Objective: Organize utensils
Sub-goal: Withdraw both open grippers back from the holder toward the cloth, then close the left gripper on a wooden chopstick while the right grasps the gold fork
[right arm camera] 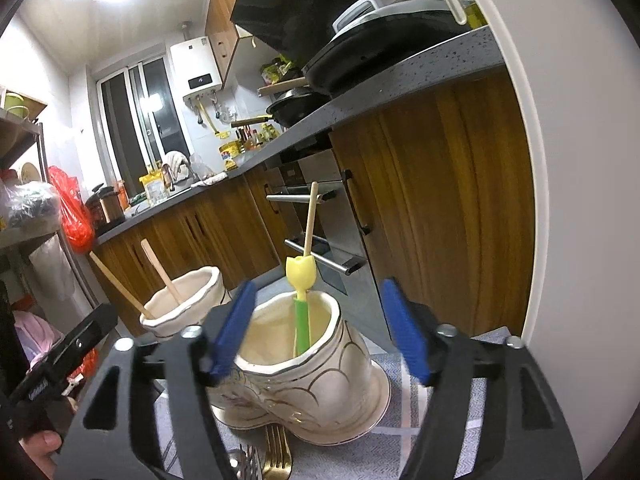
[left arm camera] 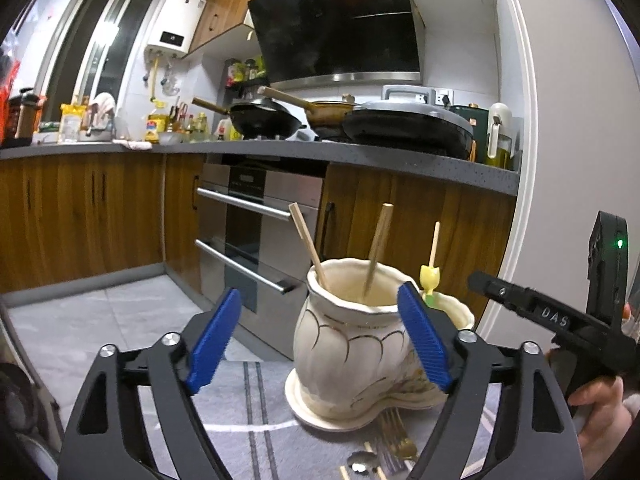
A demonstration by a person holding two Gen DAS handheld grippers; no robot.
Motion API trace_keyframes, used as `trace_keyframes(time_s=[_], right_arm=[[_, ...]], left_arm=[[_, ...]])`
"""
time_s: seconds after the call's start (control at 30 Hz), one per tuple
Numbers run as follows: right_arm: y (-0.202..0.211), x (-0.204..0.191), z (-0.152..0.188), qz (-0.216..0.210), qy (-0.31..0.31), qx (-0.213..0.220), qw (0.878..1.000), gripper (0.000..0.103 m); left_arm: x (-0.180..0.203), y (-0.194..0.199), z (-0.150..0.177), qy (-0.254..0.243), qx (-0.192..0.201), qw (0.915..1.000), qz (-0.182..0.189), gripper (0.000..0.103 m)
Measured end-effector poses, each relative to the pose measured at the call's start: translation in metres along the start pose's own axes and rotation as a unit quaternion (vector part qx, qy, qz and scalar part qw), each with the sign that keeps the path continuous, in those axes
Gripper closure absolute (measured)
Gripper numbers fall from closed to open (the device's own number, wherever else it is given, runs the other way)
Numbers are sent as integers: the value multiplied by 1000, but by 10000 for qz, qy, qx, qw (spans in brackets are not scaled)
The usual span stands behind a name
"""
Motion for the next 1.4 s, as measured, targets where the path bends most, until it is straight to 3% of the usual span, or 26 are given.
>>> trace_keyframes(time_s=[0.07, 0.17, 0.53, 0.83, 1.0, 1.1, 1.23, 1.4], right_arm=[[3, -1, -1, -36, -30, 1, 10000, 16], [11, -6, -1, -58, -26, -53, 10000, 5], [35, -41, 11, 334, 969, -343, 9941, 5], [52, -50, 44, 393, 1163, -694, 9900, 5], [60, -35, 66, 437, 685, -978, 9919, 5], [60, -29, 77, 425, 516, -1156, 9910, 5], [55, -33, 88, 436, 615, -1320, 9884, 5], [48, -36, 96, 460, 801, -1504, 9843, 5]], left_arm=[[-2, 1, 1, 7, 0, 10000, -34, 11], [-6, 1, 6, -7, -81, 9999, -90, 9], [-11, 3, 26, -189, -474, 9987, -77, 5], [-10, 16, 54, -420, -851, 9955, -46, 5], [-12, 21, 80, -603, -1283, 9899, -48, 5], [-13, 21, 101, -777, -1768, 9812, -54, 5], [-21, 25, 121, -747, -2221, 9721, -69, 5], [-21, 32, 132, -918, -2411, 9660, -178, 5]])
Point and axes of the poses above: each gripper's, at about its wrist camera, not at the fingertips, and y roughly against the way its jaws point, x to its right, z to its underside, the point moved 9 cm from there along -y, roughly the way its jaws point, and after that the axes turned 14 degrees about -z, right-handed, at the moved point
